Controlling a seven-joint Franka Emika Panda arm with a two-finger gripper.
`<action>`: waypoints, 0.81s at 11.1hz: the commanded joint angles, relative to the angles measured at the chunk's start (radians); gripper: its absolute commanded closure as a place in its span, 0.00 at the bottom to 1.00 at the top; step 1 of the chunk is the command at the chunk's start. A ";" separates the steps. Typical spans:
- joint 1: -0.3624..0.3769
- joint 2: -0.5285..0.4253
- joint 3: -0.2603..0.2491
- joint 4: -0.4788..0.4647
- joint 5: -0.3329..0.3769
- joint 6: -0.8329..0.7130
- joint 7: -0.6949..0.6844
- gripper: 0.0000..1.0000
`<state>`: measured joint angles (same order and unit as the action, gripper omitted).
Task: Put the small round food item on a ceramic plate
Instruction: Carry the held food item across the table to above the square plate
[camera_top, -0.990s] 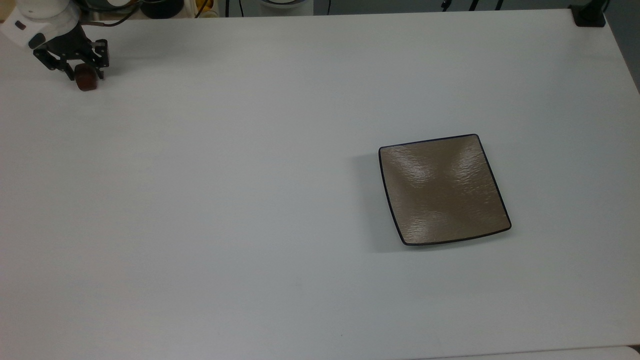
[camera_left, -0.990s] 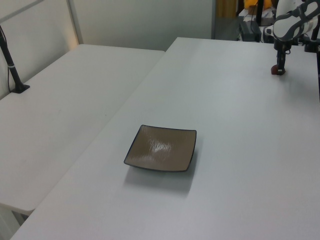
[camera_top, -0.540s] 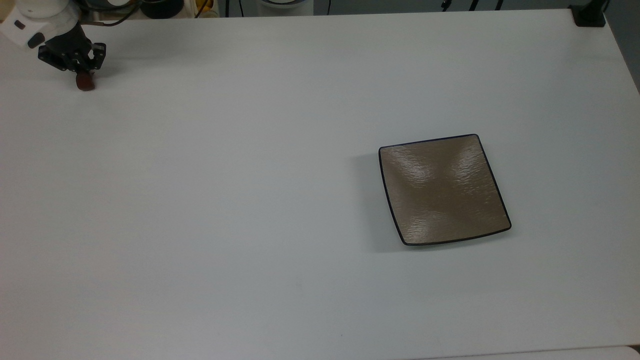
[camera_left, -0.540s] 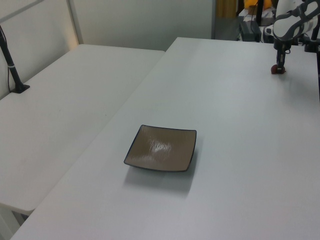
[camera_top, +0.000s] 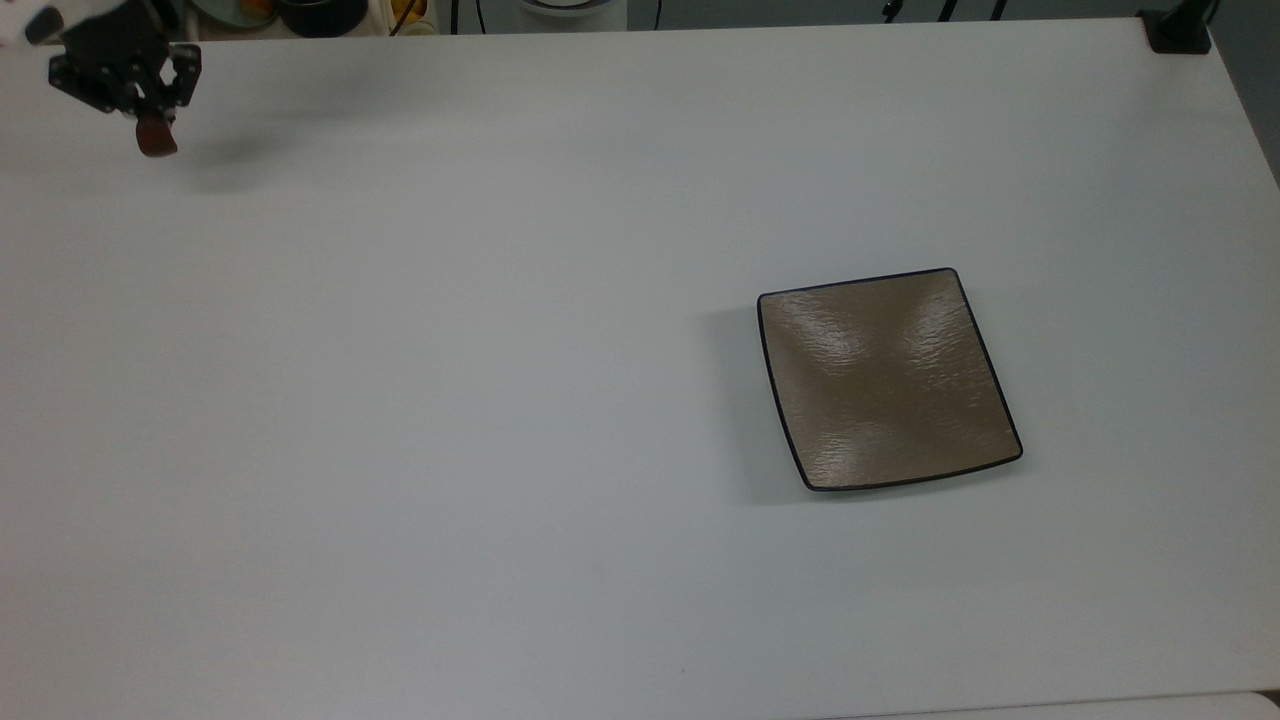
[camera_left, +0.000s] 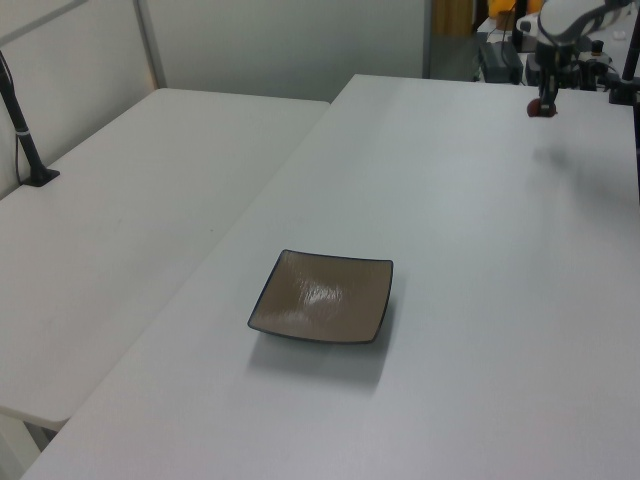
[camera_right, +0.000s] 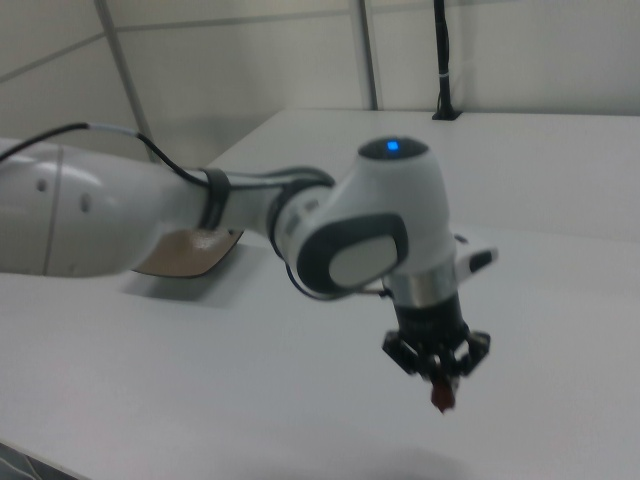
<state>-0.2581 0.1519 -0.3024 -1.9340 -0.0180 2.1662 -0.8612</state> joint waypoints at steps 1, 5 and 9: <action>0.071 -0.099 -0.004 0.097 -0.008 -0.216 -0.001 0.91; 0.189 -0.172 0.017 0.196 -0.007 -0.382 0.111 0.90; 0.237 -0.169 0.185 0.270 -0.005 -0.434 0.327 0.90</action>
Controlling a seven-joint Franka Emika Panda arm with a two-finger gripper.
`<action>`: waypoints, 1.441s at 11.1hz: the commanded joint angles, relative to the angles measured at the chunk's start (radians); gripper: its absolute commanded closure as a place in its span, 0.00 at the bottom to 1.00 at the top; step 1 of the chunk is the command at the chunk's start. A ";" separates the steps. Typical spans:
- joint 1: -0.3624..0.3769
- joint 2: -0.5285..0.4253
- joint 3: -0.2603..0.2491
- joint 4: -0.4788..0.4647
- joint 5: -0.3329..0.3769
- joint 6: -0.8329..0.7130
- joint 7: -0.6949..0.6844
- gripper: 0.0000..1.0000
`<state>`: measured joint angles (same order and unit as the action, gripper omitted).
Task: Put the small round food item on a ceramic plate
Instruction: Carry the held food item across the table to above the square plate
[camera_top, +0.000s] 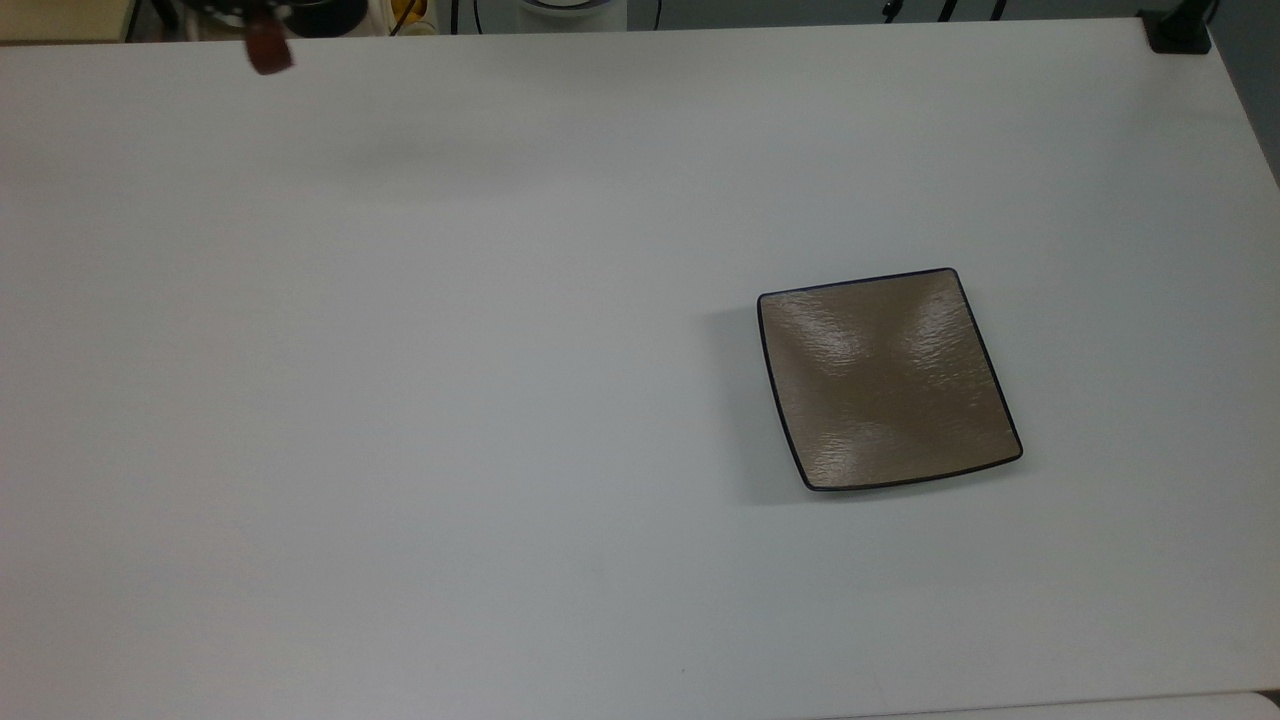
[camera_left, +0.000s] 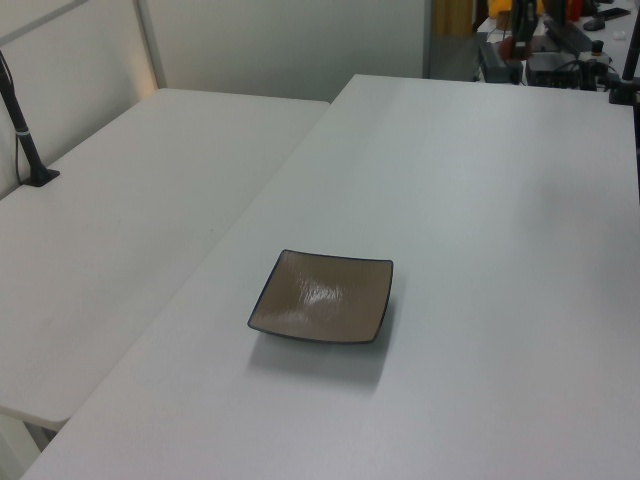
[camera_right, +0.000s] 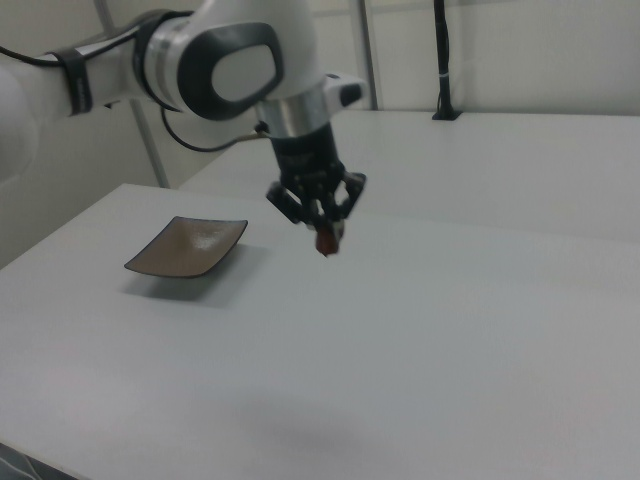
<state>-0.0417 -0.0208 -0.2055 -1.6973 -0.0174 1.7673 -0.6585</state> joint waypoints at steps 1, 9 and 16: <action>0.022 0.007 0.144 0.037 -0.007 -0.037 0.179 0.90; 0.233 0.123 0.244 0.117 0.005 -0.016 0.437 0.90; 0.436 0.382 0.244 0.189 0.001 0.481 0.663 0.90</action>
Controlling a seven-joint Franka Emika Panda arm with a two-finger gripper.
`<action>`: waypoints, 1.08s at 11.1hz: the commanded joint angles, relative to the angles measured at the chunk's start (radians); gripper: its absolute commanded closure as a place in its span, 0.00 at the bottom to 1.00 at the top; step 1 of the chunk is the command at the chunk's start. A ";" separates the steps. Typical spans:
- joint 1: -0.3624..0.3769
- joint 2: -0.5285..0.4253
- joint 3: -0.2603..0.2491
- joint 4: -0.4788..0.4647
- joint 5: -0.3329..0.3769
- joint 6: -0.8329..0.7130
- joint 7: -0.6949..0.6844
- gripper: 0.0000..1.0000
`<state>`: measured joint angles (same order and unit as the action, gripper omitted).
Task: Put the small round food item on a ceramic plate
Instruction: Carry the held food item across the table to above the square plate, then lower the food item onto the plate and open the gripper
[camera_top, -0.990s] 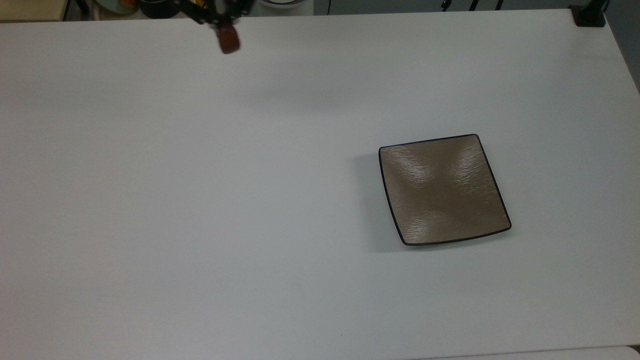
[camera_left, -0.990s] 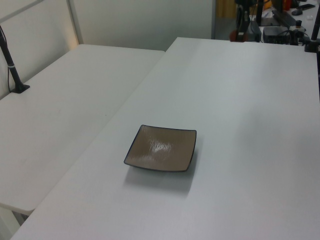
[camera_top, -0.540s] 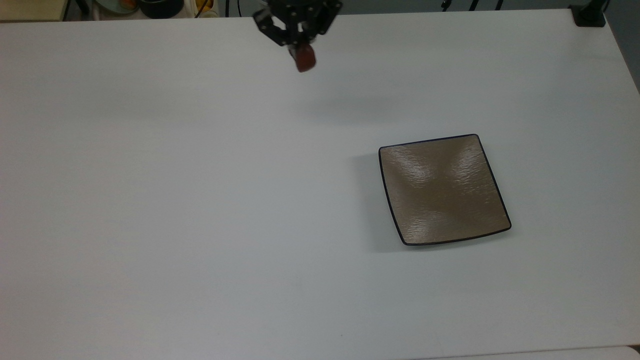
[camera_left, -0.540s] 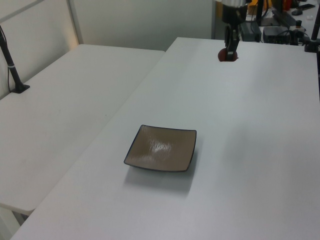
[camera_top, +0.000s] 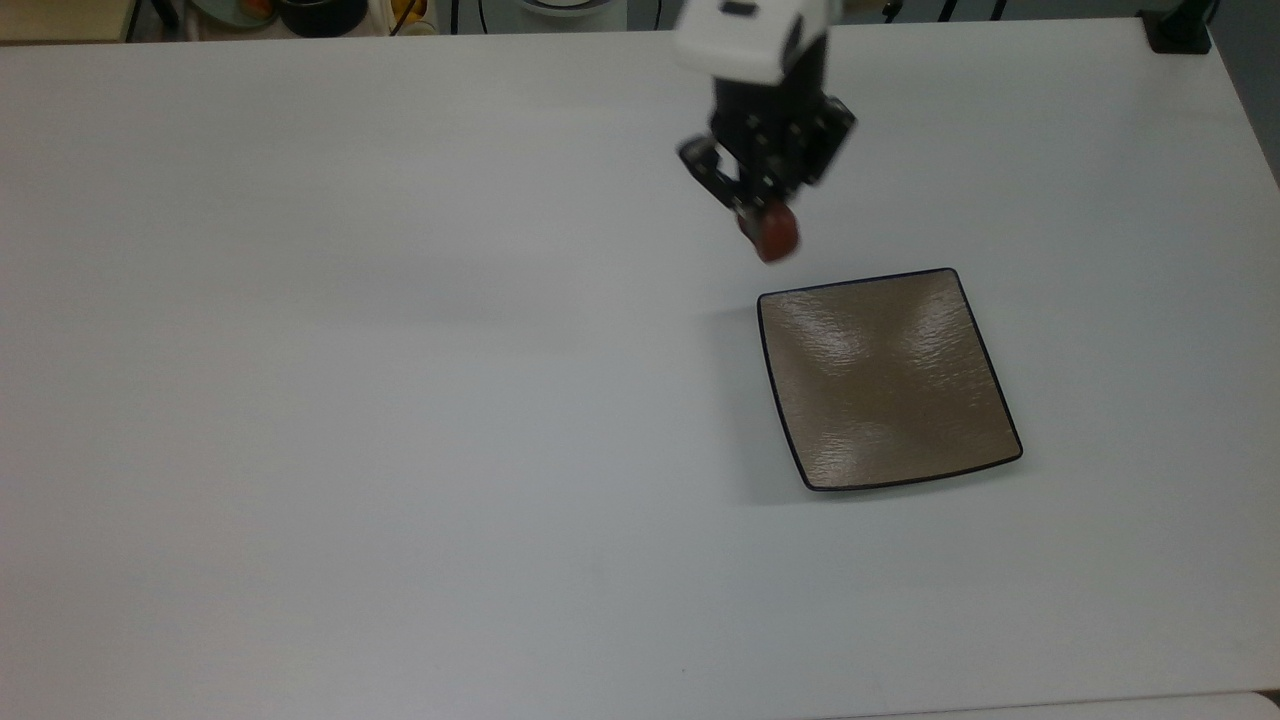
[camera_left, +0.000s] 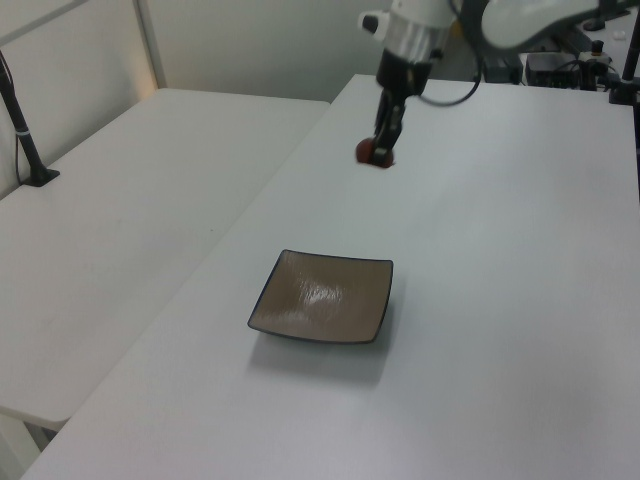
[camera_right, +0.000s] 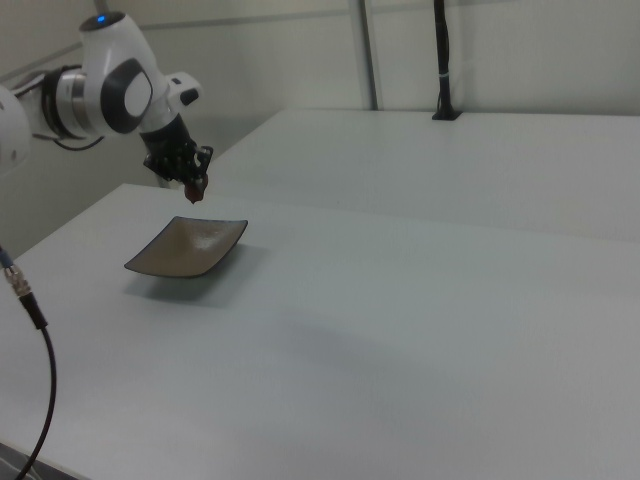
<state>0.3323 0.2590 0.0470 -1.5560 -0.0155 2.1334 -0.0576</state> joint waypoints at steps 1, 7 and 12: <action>0.086 0.141 -0.009 0.050 -0.001 0.169 0.076 0.90; 0.168 0.360 -0.007 0.108 -0.008 0.348 0.085 0.89; 0.168 0.422 -0.007 0.106 -0.008 0.398 0.090 0.55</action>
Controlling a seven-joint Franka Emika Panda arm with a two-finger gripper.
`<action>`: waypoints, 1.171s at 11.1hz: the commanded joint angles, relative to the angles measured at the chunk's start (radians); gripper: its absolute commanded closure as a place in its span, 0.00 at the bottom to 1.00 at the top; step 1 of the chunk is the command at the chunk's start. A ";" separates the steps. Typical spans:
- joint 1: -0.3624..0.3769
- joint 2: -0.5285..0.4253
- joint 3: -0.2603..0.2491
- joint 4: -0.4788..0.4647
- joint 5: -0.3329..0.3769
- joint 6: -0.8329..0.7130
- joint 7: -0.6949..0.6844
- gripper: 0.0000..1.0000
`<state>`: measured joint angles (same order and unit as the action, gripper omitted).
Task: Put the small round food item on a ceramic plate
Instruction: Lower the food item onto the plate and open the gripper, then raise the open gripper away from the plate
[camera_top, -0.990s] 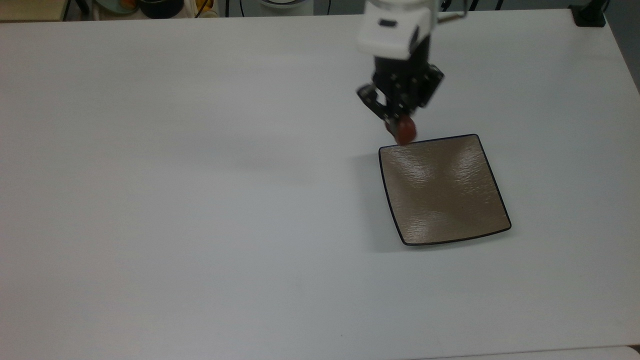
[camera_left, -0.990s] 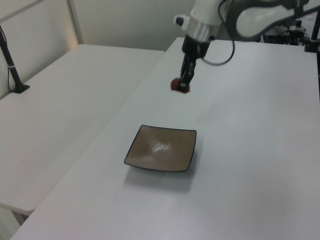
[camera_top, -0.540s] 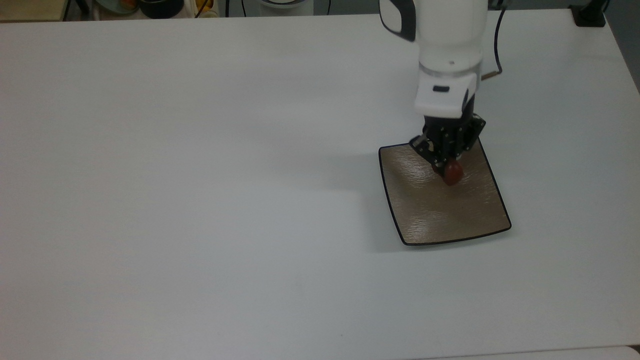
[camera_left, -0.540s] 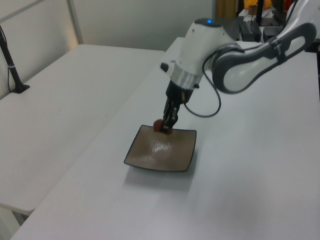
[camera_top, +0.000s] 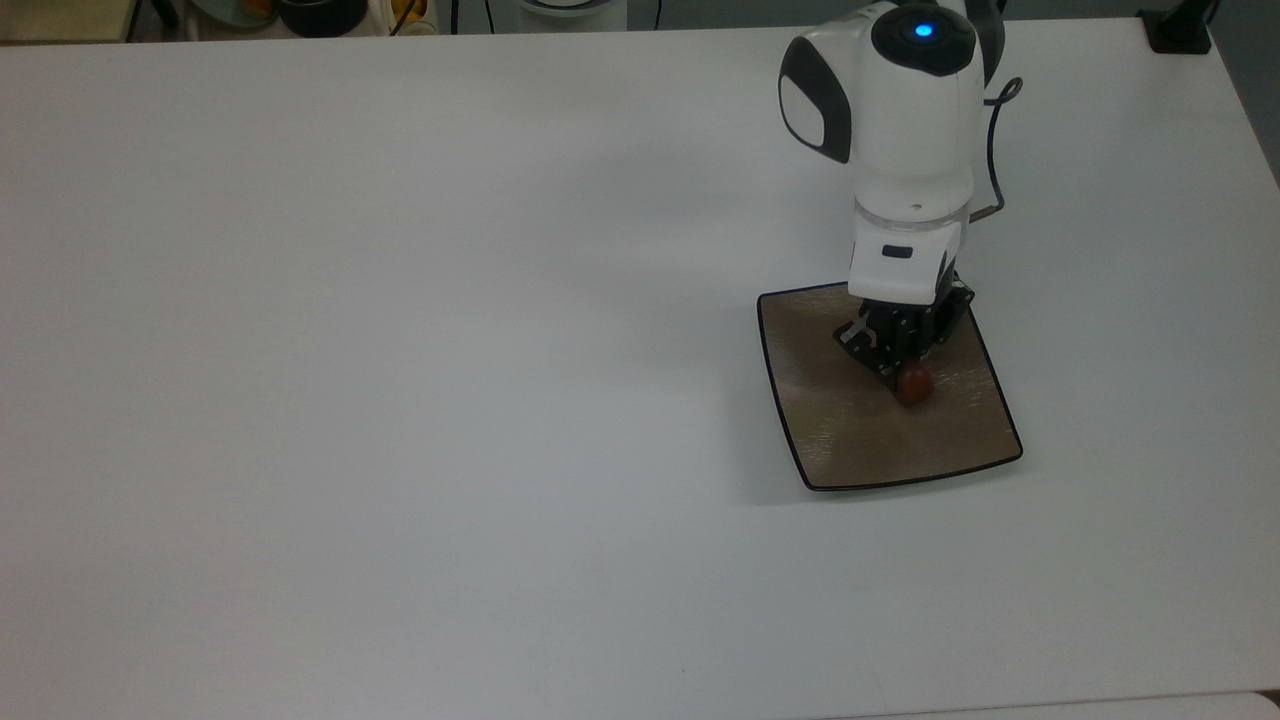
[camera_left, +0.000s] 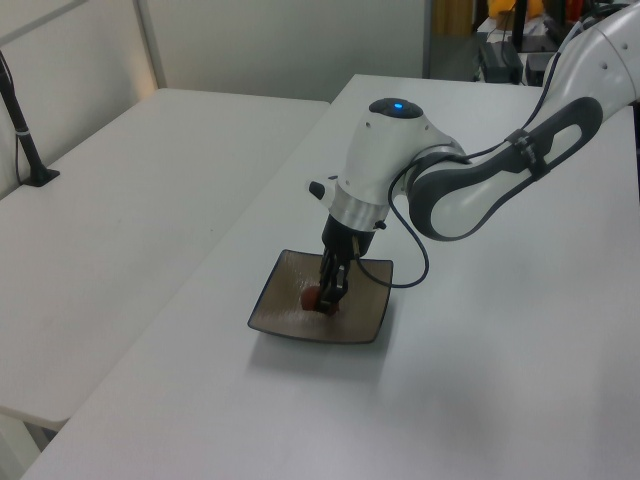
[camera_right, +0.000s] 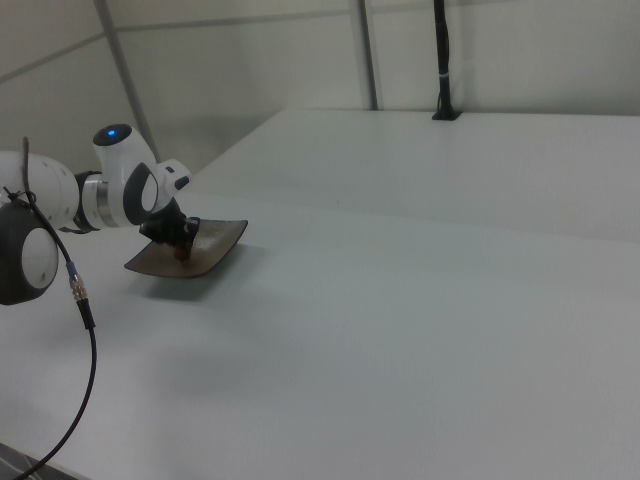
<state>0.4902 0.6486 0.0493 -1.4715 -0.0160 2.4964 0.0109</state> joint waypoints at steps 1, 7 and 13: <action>0.008 0.032 -0.009 0.020 -0.007 0.039 0.044 0.44; 0.008 0.000 -0.011 0.016 -0.010 0.032 0.051 0.00; -0.036 -0.329 -0.046 -0.038 -0.039 -0.357 0.054 0.00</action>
<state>0.4816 0.4834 0.0277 -1.4446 -0.0397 2.3111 0.0383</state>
